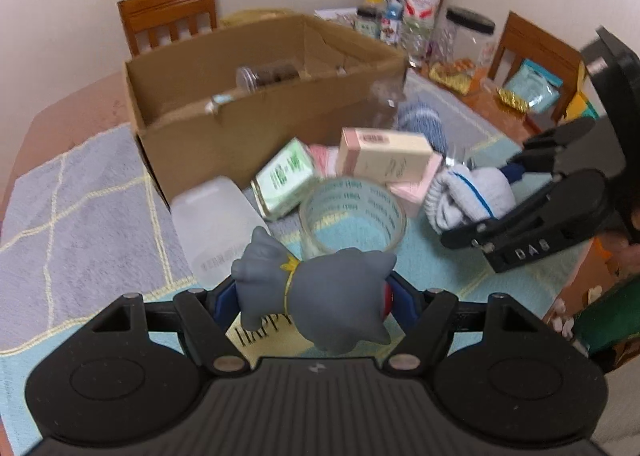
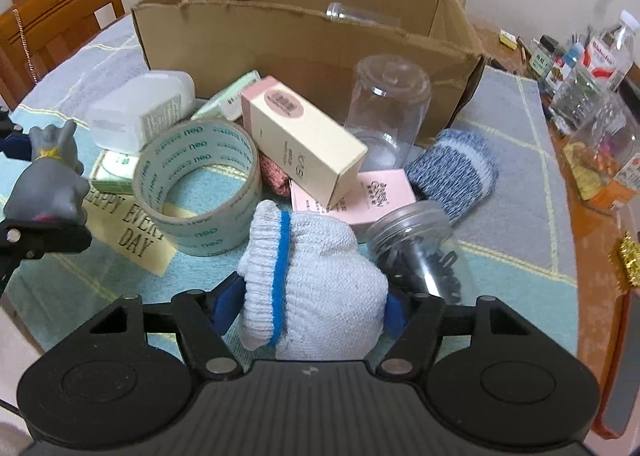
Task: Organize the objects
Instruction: 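Carry the cat plush and glove into the cardboard box and open both tools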
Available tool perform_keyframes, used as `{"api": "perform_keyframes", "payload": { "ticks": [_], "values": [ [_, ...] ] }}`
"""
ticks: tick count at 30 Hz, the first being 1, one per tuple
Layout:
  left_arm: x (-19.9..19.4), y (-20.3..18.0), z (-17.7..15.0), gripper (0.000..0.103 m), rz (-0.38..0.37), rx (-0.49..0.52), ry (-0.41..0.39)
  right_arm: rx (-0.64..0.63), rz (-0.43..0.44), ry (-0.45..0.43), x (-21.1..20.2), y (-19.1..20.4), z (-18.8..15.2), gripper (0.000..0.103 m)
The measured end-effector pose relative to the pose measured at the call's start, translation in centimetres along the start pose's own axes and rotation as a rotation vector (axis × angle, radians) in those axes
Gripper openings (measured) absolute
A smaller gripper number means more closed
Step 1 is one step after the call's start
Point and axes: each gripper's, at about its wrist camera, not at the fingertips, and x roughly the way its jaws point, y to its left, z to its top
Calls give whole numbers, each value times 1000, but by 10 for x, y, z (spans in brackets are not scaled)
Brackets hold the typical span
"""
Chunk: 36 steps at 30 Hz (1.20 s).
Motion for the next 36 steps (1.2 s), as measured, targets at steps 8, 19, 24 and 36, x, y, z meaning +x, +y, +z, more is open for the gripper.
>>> {"api": "perform_keyframes", "payload": {
  "ticks": [8,19,24,36],
  "values": [
    [-10,12,30,73,20,16,-15,8,24,-21,-35,6,22,73],
    [-5,30,94,73,57,-27,-81,-40,83,-87,-54,9,75,73],
    [6,44,124,73,108,-55,-107,-90,94,-131,-55,0,111,73],
    [47,68,152,74,171,-138,-80,-110,101,-178,-25,-27,177,73]
  ]
}}
